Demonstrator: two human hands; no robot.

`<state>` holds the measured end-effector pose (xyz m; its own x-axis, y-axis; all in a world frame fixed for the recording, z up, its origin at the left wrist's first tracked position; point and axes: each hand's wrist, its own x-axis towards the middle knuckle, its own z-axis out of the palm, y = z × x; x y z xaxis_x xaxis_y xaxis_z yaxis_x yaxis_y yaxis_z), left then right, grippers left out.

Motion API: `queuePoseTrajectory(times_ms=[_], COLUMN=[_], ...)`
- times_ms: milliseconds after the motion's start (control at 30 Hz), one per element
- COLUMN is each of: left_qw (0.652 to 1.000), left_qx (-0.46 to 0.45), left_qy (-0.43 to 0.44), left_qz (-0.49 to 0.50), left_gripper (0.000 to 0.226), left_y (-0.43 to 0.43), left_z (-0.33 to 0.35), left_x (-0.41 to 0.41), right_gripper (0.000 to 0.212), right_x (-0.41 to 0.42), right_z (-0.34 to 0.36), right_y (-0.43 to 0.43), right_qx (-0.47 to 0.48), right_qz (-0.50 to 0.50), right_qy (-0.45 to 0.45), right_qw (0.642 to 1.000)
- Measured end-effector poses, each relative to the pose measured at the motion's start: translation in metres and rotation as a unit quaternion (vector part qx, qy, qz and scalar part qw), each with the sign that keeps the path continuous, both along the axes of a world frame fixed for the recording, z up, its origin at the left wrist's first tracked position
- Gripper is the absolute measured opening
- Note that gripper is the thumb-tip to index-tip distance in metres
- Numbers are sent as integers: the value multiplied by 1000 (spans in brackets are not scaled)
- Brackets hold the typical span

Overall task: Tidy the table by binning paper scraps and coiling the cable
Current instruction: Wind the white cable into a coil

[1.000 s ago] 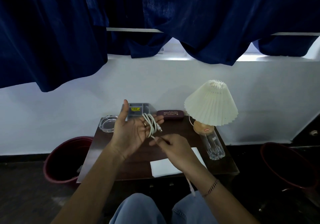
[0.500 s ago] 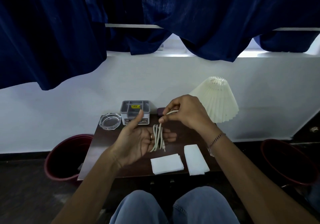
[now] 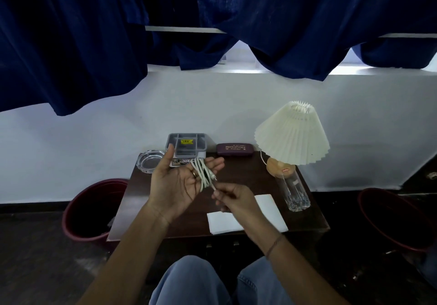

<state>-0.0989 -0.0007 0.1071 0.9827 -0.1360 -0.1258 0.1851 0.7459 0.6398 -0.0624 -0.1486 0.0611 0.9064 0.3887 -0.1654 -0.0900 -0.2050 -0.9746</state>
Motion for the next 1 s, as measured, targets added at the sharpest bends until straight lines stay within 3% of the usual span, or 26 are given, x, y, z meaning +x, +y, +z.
queuePoseTrajectory(times_ms=[167,367,467,600,733,1000], left_qw=[997,989,985,983,985,982], left_qx=[8,73,78,72,53,53], left_qy=[39,73,85,93,81,81], left_qz=[72,107,128,142,145,159], left_gripper=[89,80,77,81,85,72], left_y=[-4,-9,-13,-19,-28,-36], left_z=[-6,-5,-6,-5,-4,-6], left_x=[3,3,2,-2,-6,-1], right_gripper=[37,25,20,26,22,17], right_x=[-25,-33,-32,-23,-16,-25], right_z=[3,19,21,20,16,13], right_y=[13,13,14,11,10,22], right_qx=[-200,-164,-116,-8,39,-81], right_qz=[4,-46,-68,-125,-171,-171], right_qy=[-249,-350,-347,-244,-176,-342], right_qw=[948,921,928,962,969,920])
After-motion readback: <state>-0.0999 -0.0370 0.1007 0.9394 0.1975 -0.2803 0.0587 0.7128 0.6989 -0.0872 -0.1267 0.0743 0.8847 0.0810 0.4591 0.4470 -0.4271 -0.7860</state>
